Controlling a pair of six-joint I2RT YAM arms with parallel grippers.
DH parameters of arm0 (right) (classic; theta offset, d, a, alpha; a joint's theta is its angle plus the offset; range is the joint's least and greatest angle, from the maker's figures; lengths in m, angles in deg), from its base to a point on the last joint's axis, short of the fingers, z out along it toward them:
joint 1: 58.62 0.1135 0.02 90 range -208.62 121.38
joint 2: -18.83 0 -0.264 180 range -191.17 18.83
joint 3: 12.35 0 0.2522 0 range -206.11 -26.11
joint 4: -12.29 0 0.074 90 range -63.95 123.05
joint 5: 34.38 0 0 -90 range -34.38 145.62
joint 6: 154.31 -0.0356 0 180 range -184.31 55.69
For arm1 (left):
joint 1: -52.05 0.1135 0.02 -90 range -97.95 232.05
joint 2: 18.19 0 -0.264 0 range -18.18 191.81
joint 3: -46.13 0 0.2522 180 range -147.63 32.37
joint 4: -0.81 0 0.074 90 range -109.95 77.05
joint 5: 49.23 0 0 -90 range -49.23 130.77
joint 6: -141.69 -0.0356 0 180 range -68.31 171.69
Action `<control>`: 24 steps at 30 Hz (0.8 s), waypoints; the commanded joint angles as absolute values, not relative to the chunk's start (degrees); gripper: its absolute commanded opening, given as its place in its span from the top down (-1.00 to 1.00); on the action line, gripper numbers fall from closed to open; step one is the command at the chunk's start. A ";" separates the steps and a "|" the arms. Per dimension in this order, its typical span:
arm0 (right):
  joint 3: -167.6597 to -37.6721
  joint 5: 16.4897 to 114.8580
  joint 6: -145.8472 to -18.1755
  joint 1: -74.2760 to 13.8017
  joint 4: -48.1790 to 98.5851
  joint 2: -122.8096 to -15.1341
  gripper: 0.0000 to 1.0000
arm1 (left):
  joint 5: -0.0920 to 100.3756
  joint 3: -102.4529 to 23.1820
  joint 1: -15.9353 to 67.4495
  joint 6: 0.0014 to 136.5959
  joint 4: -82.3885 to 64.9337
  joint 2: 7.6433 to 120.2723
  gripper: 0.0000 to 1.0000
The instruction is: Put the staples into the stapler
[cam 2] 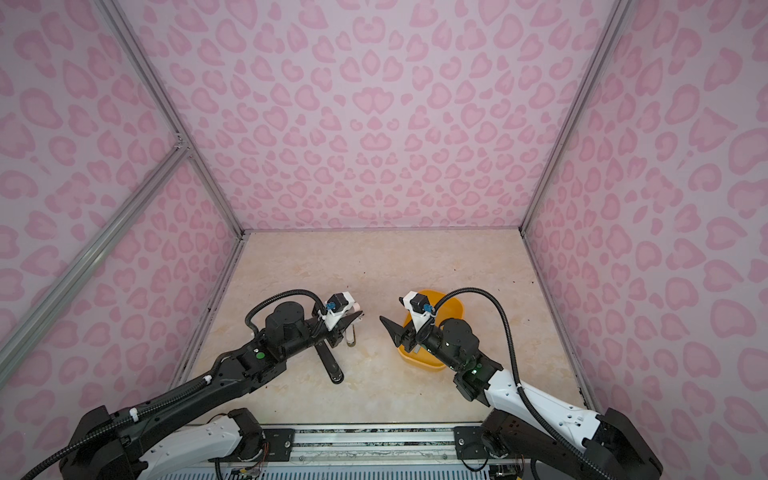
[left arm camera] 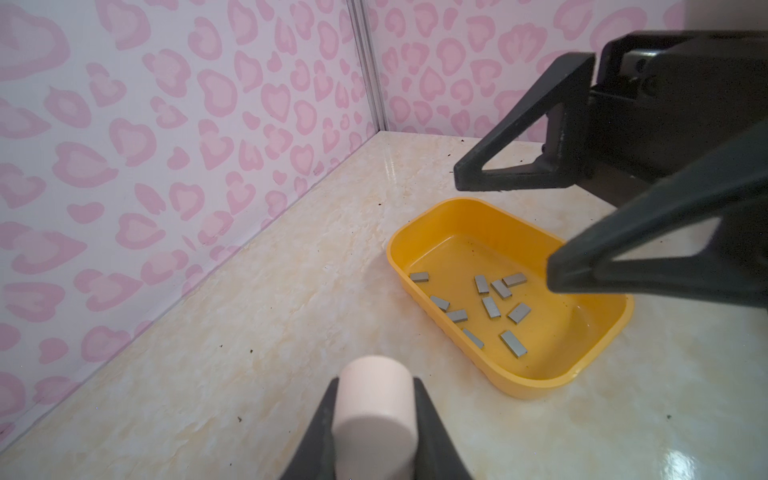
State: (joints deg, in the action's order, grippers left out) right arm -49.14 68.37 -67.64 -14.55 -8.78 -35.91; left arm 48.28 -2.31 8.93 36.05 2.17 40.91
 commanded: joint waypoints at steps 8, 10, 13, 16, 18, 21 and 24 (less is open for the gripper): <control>-49.05 76.47 -60.97 -10.35 -12.73 -38.80 -0.77 | 52.66 -1.66 8.98 35.52 4.98 37.81 0.93; -49.27 77.13 -60.02 -9.97 -12.42 -39.15 -0.71 | 54.05 -1.71 8.98 35.32 4.89 37.85 0.93; -50.50 78.85 -58.41 -9.58 -9.70 -39.68 -0.63 | 56.96 -1.86 8.95 34.79 4.90 37.80 0.93; -51.21 79.78 -57.74 -9.23 -8.61 -40.31 -0.61 | 59.62 -2.11 8.90 34.30 4.61 37.81 0.93; -51.33 81.28 -57.47 -9.23 -8.55 -40.51 -0.60 | 60.97 -2.08 8.86 34.03 4.63 37.88 0.93; -51.77 82.61 -57.25 -8.93 -8.06 -40.53 -0.60 | 62.97 -2.17 8.77 33.34 4.64 38.19 0.93; -52.38 82.29 -56.58 -8.70 -6.73 -40.67 -0.58 | 65.80 -2.56 8.71 32.28 4.28 39.06 0.93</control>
